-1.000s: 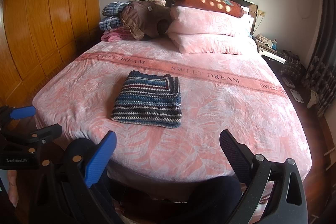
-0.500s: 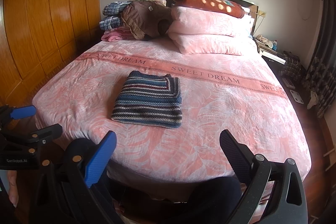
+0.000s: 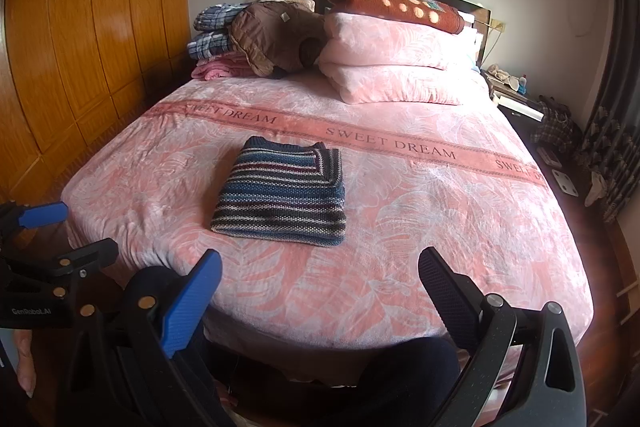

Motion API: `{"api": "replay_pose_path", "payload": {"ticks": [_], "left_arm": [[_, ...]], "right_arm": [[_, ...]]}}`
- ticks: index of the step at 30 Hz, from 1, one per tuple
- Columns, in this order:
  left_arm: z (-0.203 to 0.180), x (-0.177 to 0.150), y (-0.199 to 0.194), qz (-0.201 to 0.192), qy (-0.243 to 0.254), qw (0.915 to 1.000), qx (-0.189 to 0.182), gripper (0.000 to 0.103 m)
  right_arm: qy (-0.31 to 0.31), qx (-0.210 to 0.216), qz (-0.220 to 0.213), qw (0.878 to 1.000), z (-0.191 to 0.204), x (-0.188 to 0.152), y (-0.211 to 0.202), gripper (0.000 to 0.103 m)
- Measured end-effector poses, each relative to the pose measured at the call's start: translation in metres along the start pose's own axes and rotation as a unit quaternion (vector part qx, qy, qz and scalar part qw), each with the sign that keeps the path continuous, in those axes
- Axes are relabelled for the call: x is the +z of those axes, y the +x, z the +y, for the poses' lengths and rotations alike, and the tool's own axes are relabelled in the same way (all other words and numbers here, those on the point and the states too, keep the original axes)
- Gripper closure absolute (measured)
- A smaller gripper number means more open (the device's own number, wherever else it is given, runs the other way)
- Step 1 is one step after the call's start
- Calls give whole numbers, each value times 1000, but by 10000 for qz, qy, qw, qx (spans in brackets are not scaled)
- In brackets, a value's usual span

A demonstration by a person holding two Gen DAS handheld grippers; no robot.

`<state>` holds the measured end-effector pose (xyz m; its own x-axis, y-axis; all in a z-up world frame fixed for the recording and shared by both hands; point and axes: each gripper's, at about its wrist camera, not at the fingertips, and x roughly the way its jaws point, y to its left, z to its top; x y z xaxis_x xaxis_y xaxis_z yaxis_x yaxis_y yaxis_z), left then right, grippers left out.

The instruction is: Fold small clothes

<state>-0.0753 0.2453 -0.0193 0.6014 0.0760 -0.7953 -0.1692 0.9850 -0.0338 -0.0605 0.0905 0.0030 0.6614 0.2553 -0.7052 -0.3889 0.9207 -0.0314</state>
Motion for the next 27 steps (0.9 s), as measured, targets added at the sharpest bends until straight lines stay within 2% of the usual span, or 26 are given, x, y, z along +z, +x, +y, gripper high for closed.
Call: {"api": "replay_pose_path", "payload": {"ticks": [27], "left_arm": [[-3,8,-1,-9,1,10000,-15,3]], "right_arm": [[100,-49,46,9999,-3,3,-1,4]]}}
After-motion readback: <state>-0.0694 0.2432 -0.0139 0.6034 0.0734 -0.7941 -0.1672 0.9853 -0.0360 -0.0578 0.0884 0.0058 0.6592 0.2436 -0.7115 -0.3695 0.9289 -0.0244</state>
